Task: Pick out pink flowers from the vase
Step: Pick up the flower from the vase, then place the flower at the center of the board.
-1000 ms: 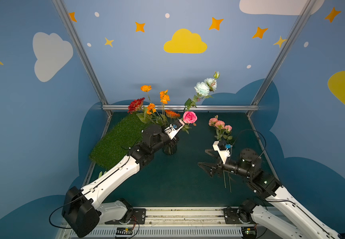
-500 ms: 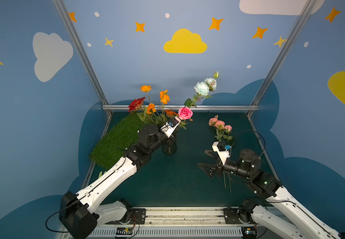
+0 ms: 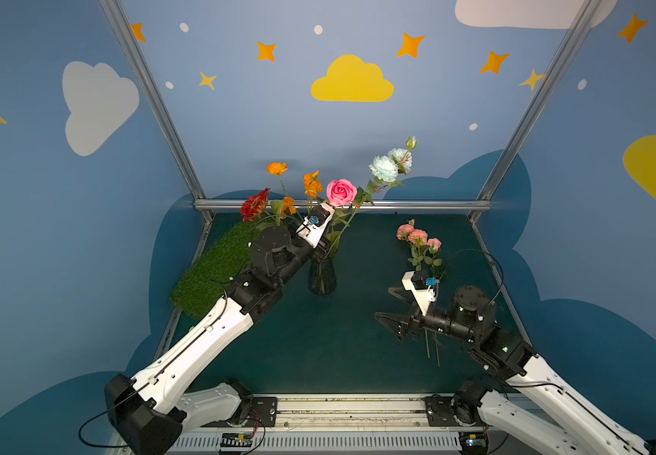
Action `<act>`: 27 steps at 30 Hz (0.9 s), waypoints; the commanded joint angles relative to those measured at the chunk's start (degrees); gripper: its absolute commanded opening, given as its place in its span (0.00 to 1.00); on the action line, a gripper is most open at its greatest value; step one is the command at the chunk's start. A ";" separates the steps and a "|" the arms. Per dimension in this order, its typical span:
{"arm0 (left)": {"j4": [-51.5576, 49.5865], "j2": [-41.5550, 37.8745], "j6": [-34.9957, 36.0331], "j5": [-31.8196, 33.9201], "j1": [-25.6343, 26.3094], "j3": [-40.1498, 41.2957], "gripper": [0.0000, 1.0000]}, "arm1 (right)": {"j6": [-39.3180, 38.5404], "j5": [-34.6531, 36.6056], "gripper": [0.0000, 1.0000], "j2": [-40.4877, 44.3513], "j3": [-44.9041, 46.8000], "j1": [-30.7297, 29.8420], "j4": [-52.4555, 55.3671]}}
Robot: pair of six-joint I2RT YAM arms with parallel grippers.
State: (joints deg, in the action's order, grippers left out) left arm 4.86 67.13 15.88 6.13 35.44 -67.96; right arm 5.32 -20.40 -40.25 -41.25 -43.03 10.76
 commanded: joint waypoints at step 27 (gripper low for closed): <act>-6.36 -6.90 -6.37 3.88 -0.22 -12.59 0.02 | -2.34 1.82 0.93 -3.23 -4.32 -3.33 -3.12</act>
State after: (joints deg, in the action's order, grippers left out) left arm -0.89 61.25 11.14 9.28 35.40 -78.61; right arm 3.68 -19.20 -43.20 -44.16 -45.93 9.21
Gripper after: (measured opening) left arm 0.052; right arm 0.928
